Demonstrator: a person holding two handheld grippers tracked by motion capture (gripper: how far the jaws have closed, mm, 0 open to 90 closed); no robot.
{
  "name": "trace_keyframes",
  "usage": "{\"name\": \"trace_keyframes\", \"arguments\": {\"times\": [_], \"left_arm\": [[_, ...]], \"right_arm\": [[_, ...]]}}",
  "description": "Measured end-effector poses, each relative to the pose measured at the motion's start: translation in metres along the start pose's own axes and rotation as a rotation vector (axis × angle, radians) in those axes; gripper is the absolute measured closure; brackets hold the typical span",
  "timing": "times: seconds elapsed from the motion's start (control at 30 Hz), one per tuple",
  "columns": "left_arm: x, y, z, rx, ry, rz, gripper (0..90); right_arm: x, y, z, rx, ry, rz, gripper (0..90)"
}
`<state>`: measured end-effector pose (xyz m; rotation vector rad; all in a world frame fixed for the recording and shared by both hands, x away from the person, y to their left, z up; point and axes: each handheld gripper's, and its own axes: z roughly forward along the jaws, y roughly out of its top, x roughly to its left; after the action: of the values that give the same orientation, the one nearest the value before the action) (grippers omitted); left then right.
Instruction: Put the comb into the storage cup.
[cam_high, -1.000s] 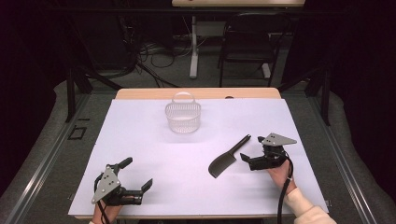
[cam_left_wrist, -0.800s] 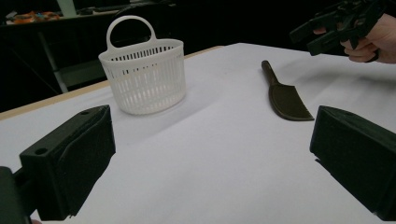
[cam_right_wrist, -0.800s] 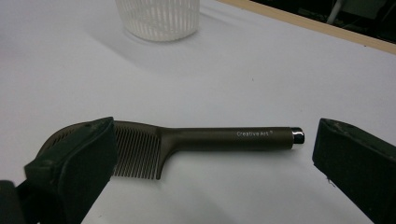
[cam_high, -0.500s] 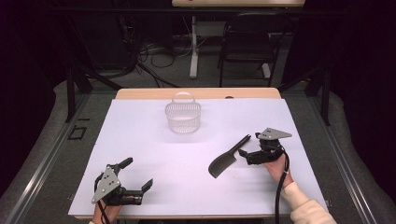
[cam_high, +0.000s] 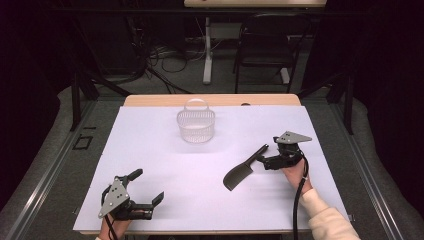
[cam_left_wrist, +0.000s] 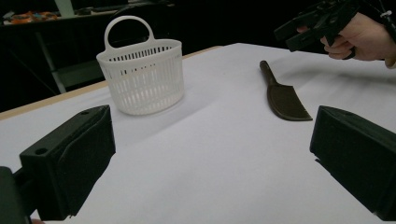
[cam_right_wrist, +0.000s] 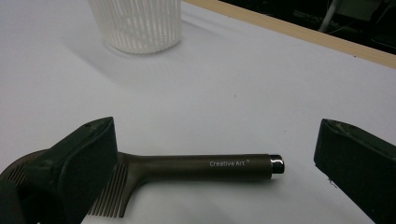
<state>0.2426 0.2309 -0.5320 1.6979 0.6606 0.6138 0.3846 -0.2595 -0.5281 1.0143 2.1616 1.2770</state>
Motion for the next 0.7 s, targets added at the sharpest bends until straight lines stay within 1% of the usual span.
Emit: {"name": "trace_keyframes", "arguments": {"times": [0.07, 0.1, 0.23, 0.47, 0.6, 0.67, 0.7], "left_arm": [[0.000, 0.000, 0.000, 0.001, 0.000, 0.000, 0.2], [0.000, 0.000, 0.000, 0.001, 0.000, 0.000, 0.2], [0.000, 0.000, 0.000, 0.001, 0.001, -0.001, 0.2], [0.000, 0.000, 0.000, 0.000, 0.001, -0.002, 0.2], [0.000, 0.000, 0.000, 0.003, 0.001, -0.003, 0.2], [0.000, 0.000, 0.000, 0.004, -0.001, -0.004, 0.3], [0.000, 0.000, 0.000, 0.004, -0.001, -0.003, 0.3]], "right_arm": [[-0.001, 0.001, 0.001, -0.009, -0.001, 0.005, 0.0], [-0.002, 0.001, 0.001, -0.014, -0.002, 0.001, 0.0], [-0.003, 0.002, 0.005, -0.012, -0.002, -0.004, 0.0], [-0.009, 0.006, 0.011, -0.011, -0.006, 0.017, 0.0], [-0.012, 0.008, 0.016, 0.005, -0.010, 0.026, 0.0], [-0.014, 0.009, 0.020, 0.024, -0.015, 0.037, 2.8], [-0.014, 0.009, 0.020, 0.024, -0.015, 0.037, 2.8]]}}
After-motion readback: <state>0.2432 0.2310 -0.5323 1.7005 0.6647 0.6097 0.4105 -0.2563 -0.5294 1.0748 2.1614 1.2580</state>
